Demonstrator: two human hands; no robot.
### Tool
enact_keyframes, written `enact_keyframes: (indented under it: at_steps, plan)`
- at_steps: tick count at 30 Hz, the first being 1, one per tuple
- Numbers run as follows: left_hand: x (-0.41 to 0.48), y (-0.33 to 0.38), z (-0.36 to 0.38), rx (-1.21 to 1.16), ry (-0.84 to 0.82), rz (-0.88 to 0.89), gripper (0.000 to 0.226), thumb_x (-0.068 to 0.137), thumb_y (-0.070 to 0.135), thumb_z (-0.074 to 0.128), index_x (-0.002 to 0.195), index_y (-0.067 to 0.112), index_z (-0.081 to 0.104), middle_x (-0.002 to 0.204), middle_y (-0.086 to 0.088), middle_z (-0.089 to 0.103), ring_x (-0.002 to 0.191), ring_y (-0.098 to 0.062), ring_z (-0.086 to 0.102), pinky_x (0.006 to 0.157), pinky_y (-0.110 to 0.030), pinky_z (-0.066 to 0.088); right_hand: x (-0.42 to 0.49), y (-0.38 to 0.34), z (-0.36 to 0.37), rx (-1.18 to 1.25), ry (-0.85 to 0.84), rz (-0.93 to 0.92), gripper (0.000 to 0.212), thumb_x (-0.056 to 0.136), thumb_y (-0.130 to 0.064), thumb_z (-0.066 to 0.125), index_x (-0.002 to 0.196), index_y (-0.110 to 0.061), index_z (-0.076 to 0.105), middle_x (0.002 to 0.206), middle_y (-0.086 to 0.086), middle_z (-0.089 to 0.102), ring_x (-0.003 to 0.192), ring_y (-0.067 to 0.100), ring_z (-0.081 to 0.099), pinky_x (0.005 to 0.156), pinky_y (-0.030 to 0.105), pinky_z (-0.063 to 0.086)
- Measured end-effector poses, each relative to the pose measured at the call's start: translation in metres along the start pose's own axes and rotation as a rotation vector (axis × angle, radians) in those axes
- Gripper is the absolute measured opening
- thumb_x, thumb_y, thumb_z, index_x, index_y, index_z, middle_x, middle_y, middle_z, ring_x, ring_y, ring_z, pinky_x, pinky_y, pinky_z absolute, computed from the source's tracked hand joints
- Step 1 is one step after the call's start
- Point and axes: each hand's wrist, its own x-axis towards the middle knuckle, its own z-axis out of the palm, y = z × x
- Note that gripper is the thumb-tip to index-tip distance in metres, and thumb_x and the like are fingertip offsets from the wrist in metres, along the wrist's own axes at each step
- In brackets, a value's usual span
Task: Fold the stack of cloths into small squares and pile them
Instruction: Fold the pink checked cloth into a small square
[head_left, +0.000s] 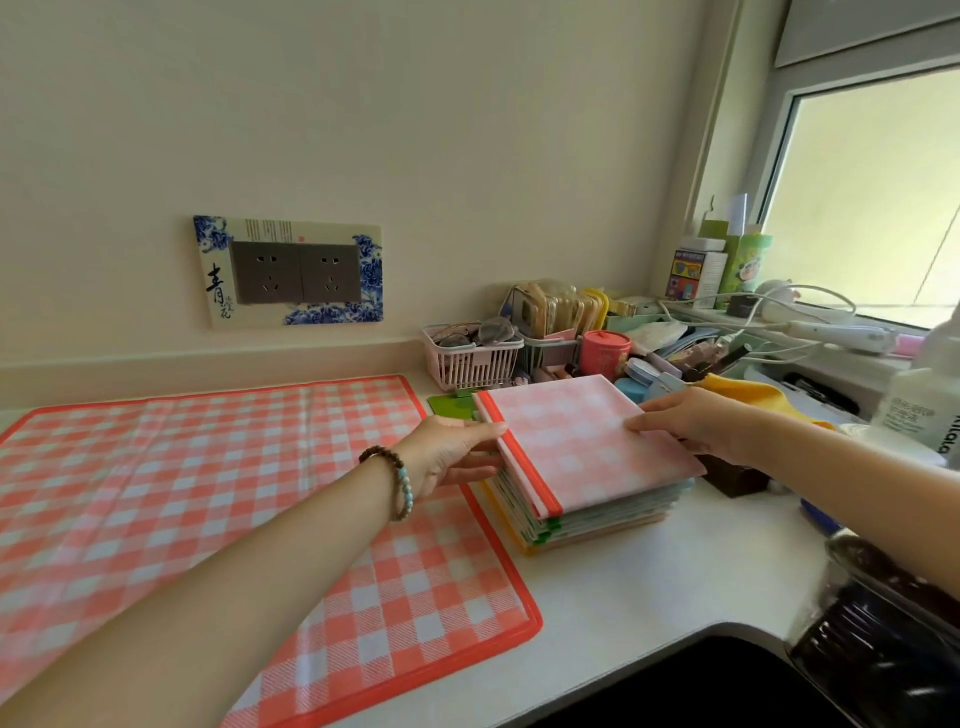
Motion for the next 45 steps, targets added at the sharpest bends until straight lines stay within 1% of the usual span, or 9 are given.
enact_keyframes:
  at_steps: [7,11,17,21,24,28,32,38,45]
  plan:
    - [0.003,-0.008,0.0,0.061,0.039,-0.008,0.016,0.081,0.018,0.071,0.091,0.009,0.063,0.086,-0.007,0.069,0.058,-0.008,0.066,0.043,-0.017,0.05,0.003,0.006,0.005,-0.086,0.022,-0.034,0.045,0.084,-0.032,0.067,0.127,-0.02,0.058,0.131,0.004,0.052,0.114,0.023,0.05,0.1,0.035,0.044]
    - [0.002,-0.011,0.001,0.07,0.054,0.012,0.022,0.081,0.021,0.072,0.098,0.009,0.062,0.09,-0.006,0.069,0.063,-0.009,0.066,0.044,-0.017,0.051,0.003,0.008,0.008,-0.124,0.02,-0.04,0.045,0.085,-0.035,0.065,0.128,-0.023,0.057,0.133,0.004,0.051,0.117,0.024,0.05,0.102,0.036,0.043]
    - [-0.003,-0.012,-0.005,0.106,0.073,0.061,0.033,0.082,0.03,0.071,0.105,0.011,0.059,0.096,-0.003,0.067,0.068,-0.01,0.067,0.052,-0.021,0.056,-0.006,0.0,0.01,-0.3,-0.051,-0.09,0.049,0.095,-0.04,0.048,0.138,-0.018,0.045,0.141,0.004,0.045,0.127,0.023,0.044,0.106,0.033,0.035]
    - [-0.008,-0.007,-0.017,0.166,0.112,0.146,0.038,0.083,0.035,0.067,0.112,0.012,0.056,0.106,-0.004,0.064,0.081,-0.013,0.066,0.066,-0.024,0.058,-0.012,-0.016,0.017,-0.534,0.138,-0.311,0.057,0.093,-0.044,0.048,0.14,-0.012,0.039,0.137,0.01,0.047,0.12,0.024,0.049,0.094,0.031,0.042]
    - [-0.014,-0.006,-0.035,0.326,0.177,0.247,0.045,0.084,0.043,0.063,0.12,0.017,0.052,0.118,-0.003,0.058,0.099,-0.014,0.06,0.077,-0.026,0.053,-0.025,-0.032,0.037,-0.572,0.21,-0.502,0.061,0.094,-0.041,0.048,0.146,-0.017,0.029,0.151,0.007,0.031,0.132,0.024,0.039,0.105,0.036,0.037]
    - [-0.035,-0.011,-0.066,0.535,0.181,0.337,0.06,0.086,0.051,0.055,0.136,0.02,0.042,0.135,0.002,0.048,0.113,-0.01,0.048,0.073,-0.016,0.041,-0.048,-0.057,0.084,-0.582,0.147,-0.681,0.059,0.095,-0.04,0.046,0.147,-0.021,0.025,0.154,0.001,0.024,0.135,0.021,0.036,0.109,0.036,0.032]
    - [-0.064,-0.028,-0.113,0.75,0.102,0.284,0.082,0.076,0.068,0.05,0.144,0.027,0.03,0.148,0.009,0.034,0.134,-0.009,0.033,0.1,-0.026,0.033,-0.068,-0.073,0.14,-0.627,0.081,-0.814,0.06,0.095,-0.045,0.044,0.147,-0.021,0.027,0.155,-0.004,0.022,0.138,0.018,0.029,0.111,0.032,0.026]
    - [-0.126,-0.054,-0.183,0.997,0.159,0.218,0.105,0.06,0.086,0.045,0.147,0.033,0.021,0.154,0.012,0.02,0.14,-0.006,0.022,0.112,-0.028,0.022,-0.103,-0.065,0.216,-0.682,-0.087,-0.96,0.06,0.096,-0.048,0.039,0.149,-0.028,0.02,0.157,-0.01,0.014,0.143,0.012,0.017,0.116,0.032,0.016]
    - [-0.193,-0.076,-0.22,1.188,0.098,0.188,0.089,0.068,0.073,0.056,0.144,0.043,0.021,0.153,0.016,0.017,0.138,-0.001,0.017,0.114,-0.024,0.017,-0.133,-0.053,0.268,-0.617,-0.336,-1.016,0.059,0.094,-0.052,0.039,0.147,-0.032,0.023,0.156,-0.014,0.015,0.142,0.008,0.019,0.117,0.028,0.016]
